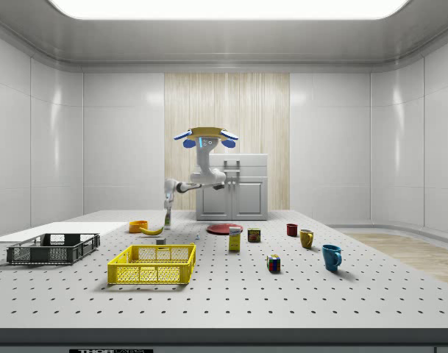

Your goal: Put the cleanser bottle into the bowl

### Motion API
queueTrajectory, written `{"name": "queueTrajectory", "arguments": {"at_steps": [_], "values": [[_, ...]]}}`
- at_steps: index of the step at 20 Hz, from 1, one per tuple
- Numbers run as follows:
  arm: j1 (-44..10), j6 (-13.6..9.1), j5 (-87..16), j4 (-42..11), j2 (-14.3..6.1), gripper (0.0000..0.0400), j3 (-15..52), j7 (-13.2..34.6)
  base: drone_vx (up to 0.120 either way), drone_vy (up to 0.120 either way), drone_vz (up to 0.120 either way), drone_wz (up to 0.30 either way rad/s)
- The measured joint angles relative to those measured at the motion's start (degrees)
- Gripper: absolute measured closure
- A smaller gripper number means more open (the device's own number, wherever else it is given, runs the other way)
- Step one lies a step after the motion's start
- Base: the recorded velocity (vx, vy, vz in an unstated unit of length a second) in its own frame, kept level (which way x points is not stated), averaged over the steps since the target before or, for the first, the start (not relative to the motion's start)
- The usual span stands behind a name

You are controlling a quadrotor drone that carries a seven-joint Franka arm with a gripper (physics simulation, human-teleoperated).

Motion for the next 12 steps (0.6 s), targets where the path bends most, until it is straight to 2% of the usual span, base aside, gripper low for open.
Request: {"name": "queueTrajectory", "arguments": {"at_steps": [3, 12], "values": [[0.41, -0.79, 1.94, -0.55, -0.16, 0.0276, 2.11, -0.11, 0.013, 0.027, 0.120, 0.000], [0.78, -1.51, 4.37, -1.08, -0.52, 0.0276, 4.64, -0.21, 0.120, 0.120, 0.120, 0.000]]}}
